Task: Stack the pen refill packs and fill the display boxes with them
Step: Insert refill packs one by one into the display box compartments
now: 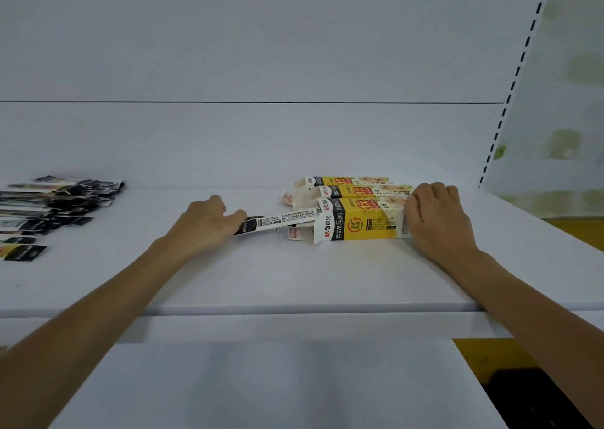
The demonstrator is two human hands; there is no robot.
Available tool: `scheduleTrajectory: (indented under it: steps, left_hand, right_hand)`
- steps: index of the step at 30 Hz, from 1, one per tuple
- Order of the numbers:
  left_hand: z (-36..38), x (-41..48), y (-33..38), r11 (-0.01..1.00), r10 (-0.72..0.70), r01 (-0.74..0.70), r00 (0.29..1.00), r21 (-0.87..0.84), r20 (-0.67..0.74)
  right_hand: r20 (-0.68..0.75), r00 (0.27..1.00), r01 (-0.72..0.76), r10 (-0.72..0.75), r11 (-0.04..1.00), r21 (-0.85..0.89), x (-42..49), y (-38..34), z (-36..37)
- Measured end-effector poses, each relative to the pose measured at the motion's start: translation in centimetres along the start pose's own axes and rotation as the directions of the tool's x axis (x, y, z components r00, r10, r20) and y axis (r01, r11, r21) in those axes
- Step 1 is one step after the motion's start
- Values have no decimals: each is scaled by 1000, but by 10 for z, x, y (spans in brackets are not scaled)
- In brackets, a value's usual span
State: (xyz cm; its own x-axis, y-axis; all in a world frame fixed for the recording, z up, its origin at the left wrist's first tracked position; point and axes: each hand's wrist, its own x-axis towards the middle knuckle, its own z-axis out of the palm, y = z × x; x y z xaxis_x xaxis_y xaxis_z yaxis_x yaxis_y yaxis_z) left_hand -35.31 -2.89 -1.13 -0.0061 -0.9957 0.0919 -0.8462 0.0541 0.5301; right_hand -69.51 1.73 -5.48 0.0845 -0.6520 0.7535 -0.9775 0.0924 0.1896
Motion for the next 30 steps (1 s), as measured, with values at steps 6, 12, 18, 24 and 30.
scheduleTrajectory:
  steps: [6,12,18,24,30]
  left_hand:
    - [14,-14,27,944,178,-173,984,-280,-8]
    - [29,-30,45,849,511,-485,855,-209,90]
    - [33,-27,43,901,421,-412,906,-136,42]
    - [39,-28,51,924,382,-382,924,-5,-16]
    - [51,-33,55,897,443,-440,892,46,-96]
  right_hand:
    - [-66,982,170,-177,980,-99,-1,5,1]
    - [-106,969,205,-222,967,-152,0,2,-6]
    - [-64,983,163,-172,979,-126,-1,2,-4]
    - [1,991,132,-133,986,-98,-1,0,-6]
    - [61,996,63,-60,997,-51,-1,1,-2]
